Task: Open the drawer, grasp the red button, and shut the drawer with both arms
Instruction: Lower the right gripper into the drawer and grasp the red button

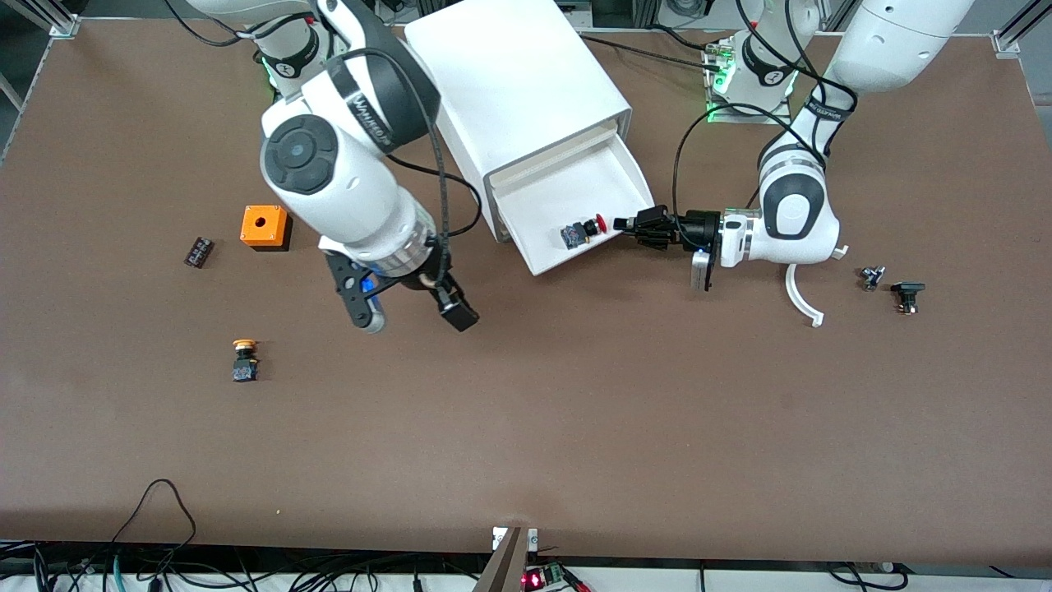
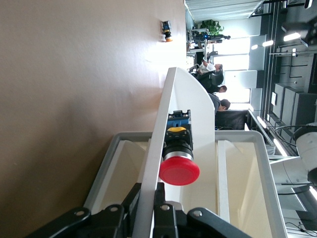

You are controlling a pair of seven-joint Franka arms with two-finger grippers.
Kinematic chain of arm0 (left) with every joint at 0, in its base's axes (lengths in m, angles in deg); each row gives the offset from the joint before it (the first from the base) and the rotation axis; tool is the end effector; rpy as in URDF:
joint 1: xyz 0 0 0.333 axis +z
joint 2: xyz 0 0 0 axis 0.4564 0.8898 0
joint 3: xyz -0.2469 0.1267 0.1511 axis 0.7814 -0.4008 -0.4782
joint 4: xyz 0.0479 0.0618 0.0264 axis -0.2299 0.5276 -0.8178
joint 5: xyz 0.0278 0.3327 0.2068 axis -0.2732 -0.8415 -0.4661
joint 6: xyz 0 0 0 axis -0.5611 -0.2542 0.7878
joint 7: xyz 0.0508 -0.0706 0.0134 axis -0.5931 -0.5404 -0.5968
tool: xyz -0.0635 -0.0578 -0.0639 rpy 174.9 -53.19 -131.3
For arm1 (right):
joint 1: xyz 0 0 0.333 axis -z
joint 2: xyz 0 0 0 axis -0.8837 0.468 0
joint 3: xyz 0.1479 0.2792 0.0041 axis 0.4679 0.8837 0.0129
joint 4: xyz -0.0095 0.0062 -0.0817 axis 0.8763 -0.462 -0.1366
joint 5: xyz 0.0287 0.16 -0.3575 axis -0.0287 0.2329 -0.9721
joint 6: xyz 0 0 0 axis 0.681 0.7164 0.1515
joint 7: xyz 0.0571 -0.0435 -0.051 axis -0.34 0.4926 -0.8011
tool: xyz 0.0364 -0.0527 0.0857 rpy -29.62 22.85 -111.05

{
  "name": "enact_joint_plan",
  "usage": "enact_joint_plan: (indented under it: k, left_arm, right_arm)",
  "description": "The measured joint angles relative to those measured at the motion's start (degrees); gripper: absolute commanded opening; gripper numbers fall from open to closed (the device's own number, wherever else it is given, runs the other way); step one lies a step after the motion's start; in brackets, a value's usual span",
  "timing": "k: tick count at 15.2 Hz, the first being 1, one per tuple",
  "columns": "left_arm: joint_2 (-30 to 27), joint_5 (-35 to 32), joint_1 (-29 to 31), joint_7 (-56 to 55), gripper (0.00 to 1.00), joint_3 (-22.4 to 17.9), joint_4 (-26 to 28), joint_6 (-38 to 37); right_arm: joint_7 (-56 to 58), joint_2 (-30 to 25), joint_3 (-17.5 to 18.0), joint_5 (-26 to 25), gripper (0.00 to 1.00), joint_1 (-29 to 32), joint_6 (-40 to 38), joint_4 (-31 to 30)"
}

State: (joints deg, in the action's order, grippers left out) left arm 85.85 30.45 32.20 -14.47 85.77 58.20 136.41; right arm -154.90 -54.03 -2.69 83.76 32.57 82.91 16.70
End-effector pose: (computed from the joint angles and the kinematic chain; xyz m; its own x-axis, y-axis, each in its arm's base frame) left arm 0.4793 -0.1791 0.1917 0.9851 -0.1707 0.0211 -0.0648 -0.2546 0.9649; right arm 0.6196 0.4168 0.4833 0.5191 -0.8333 -0.1901 -0.8533 -0.4927 -0.1705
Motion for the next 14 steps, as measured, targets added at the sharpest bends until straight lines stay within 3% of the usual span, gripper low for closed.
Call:
enact_joint_plan:
  k: [3,4,6,11,14]
  left_arm:
    - [0.93,-3.6,0.78,-2.24,0.0,-1.06,-3.03,-0.01]
    - [1.12,-4.07,1.04,-2.63,0.08,-1.2,-3.68,-0.01]
    - [1.37,-4.5,1.14,-3.1,1.0,-1.28,-4.32,-0.01]
    - [1.71,-5.46,1.17,-6.88,1.0,-1.4,-4.94,0.41]
    - [0.96,-10.51,1.58,-12.7,1.0,-1.42,-7.16,0.41]
  right_arm:
    - [-0.8,1.28,-0.03,0.0,1.0,-3.68,1.52,0.04]
    - [-1.16,1.91,-0.07,-0.01,1.0,-5.1,1.78,0.05]
    - [-3.01,3.22,-0.19,-0.01,1.0,-7.8,3.16,0.06]
    - [-8.6,5.88,-0.52,-1.34,1.0,-12.39,5.12,0.12]
    - [-11.46,8.11,-0.58,-3.52,1.0,-14.77,6.17,0.13]
